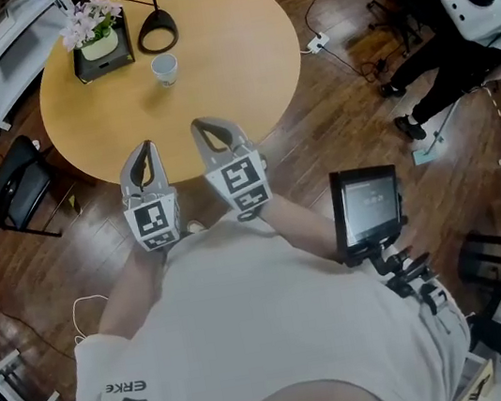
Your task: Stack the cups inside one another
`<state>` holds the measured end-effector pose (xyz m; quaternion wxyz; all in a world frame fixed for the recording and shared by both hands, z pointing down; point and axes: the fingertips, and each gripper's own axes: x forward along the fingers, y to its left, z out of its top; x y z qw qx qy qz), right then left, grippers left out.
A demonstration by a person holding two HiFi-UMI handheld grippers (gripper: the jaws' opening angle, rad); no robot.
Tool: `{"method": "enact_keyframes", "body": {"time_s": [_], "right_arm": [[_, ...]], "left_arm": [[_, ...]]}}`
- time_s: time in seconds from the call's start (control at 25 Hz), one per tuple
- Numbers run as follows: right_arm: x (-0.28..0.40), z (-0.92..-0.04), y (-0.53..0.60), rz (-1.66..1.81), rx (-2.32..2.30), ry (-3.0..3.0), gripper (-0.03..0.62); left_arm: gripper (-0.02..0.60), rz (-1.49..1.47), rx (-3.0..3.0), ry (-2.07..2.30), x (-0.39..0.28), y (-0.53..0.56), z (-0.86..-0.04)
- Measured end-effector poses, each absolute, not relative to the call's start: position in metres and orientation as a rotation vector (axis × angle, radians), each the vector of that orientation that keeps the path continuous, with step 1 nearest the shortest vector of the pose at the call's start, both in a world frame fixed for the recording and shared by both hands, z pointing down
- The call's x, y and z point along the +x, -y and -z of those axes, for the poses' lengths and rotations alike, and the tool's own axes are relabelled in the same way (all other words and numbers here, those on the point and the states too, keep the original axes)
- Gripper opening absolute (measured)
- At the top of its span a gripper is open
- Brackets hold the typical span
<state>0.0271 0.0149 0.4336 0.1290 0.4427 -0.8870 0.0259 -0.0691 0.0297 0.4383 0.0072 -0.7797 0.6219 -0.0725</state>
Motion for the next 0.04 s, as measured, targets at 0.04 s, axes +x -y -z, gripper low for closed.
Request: {"method": "enact_keyframes", "body": {"time_s": [0.04], "right_arm": [[0.0257,-0.4329,-0.0141,-0.073,1.287,2.579,0.012]], "left_arm": [[0.002,0.222,-2.436,-1.949,-0.0714,-0.0292,-0.4383]]}}
